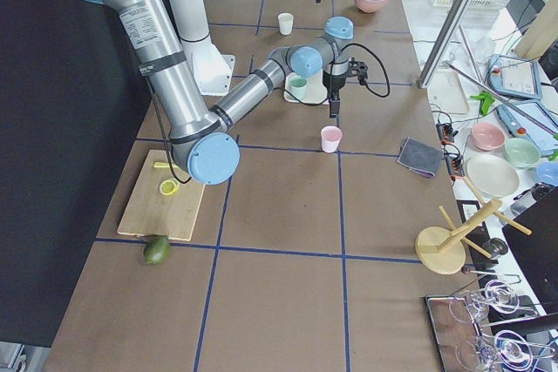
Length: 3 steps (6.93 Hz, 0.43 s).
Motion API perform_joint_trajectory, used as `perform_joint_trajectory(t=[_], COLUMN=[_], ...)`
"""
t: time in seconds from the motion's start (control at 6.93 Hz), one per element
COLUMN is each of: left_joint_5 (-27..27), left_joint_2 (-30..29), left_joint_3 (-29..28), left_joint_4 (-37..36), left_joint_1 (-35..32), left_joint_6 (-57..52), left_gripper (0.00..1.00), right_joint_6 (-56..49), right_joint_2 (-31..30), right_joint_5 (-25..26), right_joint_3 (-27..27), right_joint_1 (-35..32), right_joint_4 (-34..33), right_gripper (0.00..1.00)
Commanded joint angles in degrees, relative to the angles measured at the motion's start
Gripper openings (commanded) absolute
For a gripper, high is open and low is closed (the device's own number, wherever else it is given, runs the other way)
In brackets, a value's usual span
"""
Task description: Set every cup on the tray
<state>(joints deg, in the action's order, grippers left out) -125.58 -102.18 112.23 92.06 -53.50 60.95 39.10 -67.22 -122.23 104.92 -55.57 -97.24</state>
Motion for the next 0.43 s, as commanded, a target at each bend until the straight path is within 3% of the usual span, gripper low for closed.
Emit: perform_joint_trajectory(t=[0.0,0.29], left_joint_5=[0.33,7.51], left_joint_2=[8.37,9.62], left_joint_3=[5.62,5.46], left_joint_4=[4.16,10.48], left_joint_1=[3.37,12.68], left_joint_6=[3.79,14.33], left_gripper=[1.00,0.99], right_joint_6=[-3.07,-2.89], right_joint_2=[-1.86,-1.86], right_joint_5=[-1.78,-1.69], right_joint_3=[-0.07,-0.07], right_joint_1=[-1.92,-1.91], right_joint_4=[-0.06,-0.06], right_gripper=[1.00,1.00])
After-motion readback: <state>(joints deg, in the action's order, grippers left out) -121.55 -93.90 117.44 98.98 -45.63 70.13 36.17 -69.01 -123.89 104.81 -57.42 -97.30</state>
